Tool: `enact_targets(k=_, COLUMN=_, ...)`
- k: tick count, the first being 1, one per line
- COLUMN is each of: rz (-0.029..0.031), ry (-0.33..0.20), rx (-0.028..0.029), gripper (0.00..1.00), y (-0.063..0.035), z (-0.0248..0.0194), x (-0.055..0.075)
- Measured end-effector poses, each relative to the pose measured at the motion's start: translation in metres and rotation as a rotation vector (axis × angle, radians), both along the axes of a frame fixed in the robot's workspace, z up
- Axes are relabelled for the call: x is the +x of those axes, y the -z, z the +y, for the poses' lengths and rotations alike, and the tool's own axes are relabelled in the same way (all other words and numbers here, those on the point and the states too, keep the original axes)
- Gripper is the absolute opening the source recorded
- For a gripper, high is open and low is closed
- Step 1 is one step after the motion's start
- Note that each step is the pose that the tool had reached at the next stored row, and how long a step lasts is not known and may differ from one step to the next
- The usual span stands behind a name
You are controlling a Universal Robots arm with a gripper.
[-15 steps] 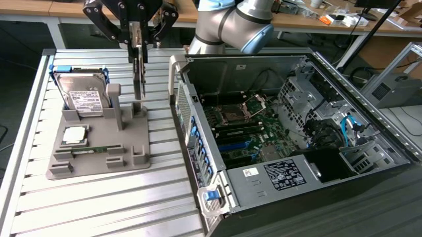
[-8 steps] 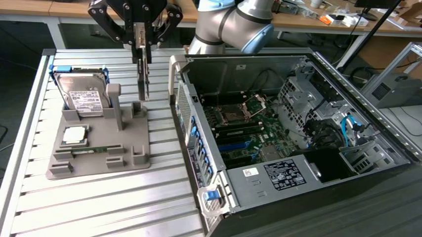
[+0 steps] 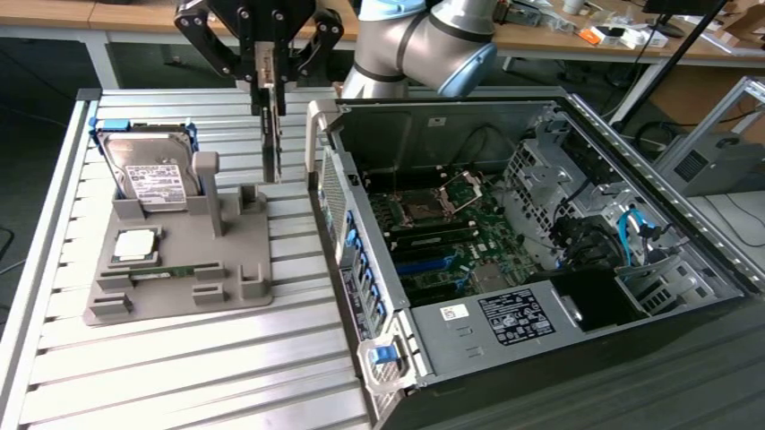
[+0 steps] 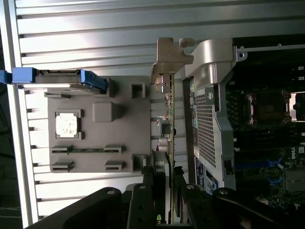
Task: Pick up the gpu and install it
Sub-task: 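Pick up the gpu and move the gpu toward the slot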
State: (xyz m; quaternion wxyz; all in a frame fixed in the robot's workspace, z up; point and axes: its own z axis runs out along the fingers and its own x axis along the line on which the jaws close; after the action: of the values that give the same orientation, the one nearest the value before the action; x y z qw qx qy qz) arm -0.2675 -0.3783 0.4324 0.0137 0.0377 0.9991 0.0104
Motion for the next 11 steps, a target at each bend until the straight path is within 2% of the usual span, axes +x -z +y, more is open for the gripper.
enact_targets(k=11, rz=0.0, ry=0.0, rx=0.0, gripper=0.27, y=0.0, z=0.0, x=0.011)
